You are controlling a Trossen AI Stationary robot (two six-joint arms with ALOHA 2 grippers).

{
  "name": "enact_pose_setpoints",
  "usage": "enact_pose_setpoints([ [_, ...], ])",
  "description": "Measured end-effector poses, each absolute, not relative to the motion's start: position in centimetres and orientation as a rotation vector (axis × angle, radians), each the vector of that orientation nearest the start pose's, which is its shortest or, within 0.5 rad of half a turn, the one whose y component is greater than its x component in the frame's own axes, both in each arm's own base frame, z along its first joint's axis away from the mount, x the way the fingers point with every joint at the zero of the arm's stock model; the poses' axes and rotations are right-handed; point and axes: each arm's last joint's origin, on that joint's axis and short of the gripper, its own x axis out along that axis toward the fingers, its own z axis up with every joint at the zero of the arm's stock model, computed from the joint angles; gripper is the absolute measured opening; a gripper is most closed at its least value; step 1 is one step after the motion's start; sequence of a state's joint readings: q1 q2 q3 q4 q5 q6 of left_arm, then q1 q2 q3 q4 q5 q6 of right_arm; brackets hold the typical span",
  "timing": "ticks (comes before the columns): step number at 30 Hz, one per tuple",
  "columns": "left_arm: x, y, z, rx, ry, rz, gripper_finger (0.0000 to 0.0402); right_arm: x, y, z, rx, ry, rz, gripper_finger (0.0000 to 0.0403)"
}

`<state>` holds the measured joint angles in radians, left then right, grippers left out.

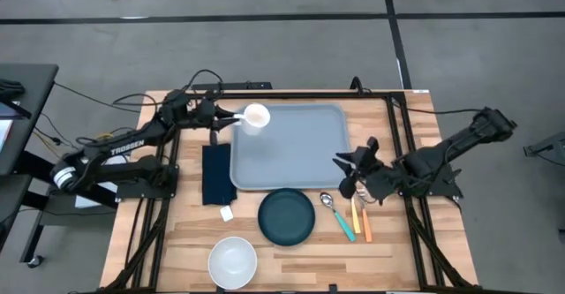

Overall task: Set up tray
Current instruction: Put the white mug on the gray serving tray

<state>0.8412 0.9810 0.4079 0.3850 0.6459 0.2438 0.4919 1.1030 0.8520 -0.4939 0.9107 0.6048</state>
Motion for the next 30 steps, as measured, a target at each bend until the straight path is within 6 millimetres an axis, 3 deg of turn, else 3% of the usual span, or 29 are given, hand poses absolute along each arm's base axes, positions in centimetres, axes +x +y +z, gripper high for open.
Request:
enact_pose_setpoints([
  [7,13.1,15.8,21.1,0.101,0.152,0.207,0.0038,20.0,10.4,24.3,0.109,0.318,-0.572,0.0076],
  [14,13.3,18.0,18.9,0.055,0.139,0.151,0.0037,20.0,12.3,22.0,0.108,0.264,-0.610,0.0076],
  [23,13.1,20.2,16.1,-0.021,0.133,0.147,0.0039,19.8,13.6,21.7,0.111,0.243,-0.578,0.0076],
  [30,12.6,21.5,15.6,-0.039,0.146,0.188,0.0038,19.6,13.8,21.7,0.095,0.235,-0.576,0.0076],
])
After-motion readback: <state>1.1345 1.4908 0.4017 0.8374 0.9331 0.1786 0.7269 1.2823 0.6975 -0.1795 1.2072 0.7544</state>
